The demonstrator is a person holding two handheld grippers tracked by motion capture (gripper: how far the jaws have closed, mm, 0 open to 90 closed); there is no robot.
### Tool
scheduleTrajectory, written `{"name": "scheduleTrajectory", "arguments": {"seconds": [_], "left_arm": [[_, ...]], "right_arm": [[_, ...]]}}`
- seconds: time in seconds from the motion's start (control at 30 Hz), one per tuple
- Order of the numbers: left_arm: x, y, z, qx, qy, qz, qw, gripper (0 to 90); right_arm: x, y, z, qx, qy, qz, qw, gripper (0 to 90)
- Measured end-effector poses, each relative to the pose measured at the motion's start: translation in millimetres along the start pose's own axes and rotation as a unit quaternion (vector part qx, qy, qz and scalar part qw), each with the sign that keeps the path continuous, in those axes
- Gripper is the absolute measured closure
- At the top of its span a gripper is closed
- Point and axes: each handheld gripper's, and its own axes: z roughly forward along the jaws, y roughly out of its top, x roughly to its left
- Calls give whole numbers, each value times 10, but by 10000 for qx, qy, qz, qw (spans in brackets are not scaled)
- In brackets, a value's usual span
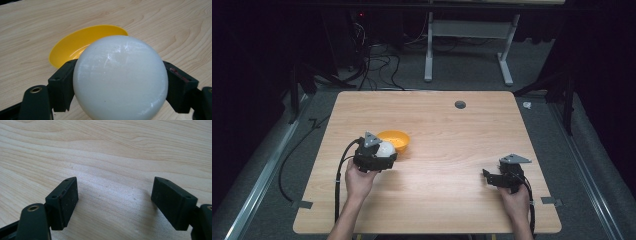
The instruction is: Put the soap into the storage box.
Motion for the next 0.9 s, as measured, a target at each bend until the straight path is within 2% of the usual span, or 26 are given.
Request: {"name": "scheduleTrajectory", "arguments": {"seconds": [0.13,0.47,0.57,0.63,0.9], "left_arm": [[10,40,6,9,0,17,10000,233],[97,156,60,-19,-104,-152,9998,233],[109,197,91,65,-22,-94,9999,233],[120,239,108,54,-68,-114,9999,233],[122,329,182,130,-28,-56,9999,233]], "right_arm": [[0,0,1,-7,-4,0,10000,225],[-2,0,0,-2,-2,-7,10000,225],[-2,0,0,-2,0,-7,10000,225],[-2,0,0,-1,-4,-7,10000,225],[-4,0,-1,-2,-2,-7,10000,225]]}}
